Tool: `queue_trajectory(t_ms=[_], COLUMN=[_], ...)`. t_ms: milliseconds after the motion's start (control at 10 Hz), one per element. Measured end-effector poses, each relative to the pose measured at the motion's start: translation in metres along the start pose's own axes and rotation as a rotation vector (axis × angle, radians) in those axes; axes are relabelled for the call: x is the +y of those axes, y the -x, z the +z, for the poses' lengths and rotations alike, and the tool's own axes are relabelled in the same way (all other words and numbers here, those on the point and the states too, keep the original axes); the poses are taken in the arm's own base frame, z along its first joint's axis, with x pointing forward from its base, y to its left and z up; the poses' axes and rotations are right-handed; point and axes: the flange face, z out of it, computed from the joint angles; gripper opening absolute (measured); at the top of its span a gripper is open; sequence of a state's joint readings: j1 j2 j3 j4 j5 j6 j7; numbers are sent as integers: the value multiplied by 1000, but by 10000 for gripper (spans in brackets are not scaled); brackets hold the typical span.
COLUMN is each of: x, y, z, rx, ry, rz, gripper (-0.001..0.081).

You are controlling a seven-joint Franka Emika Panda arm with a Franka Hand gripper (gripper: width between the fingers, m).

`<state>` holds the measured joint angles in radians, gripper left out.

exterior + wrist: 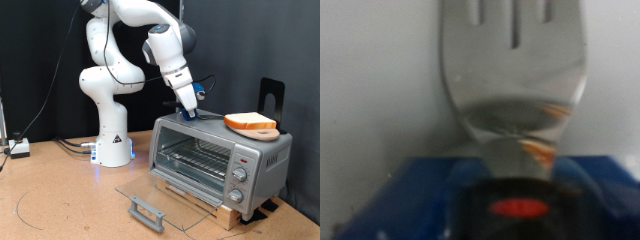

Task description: Make a piece of toast with the oven

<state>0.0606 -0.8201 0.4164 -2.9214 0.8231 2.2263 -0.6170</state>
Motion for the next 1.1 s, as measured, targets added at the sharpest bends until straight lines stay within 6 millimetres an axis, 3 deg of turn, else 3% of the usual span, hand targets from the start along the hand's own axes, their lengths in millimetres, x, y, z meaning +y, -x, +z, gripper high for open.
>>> queue_trajectory(t_ms=[100,500,900,1100], x=[0,-1,-7,-10], y=[0,1,-6,-6], z=[0,-1,-44,-53], rx=[-1,-4,88,94], ry=[0,-17,-149,-166], rz=[2,12,-14,-23], gripper=[396,396,396,396])
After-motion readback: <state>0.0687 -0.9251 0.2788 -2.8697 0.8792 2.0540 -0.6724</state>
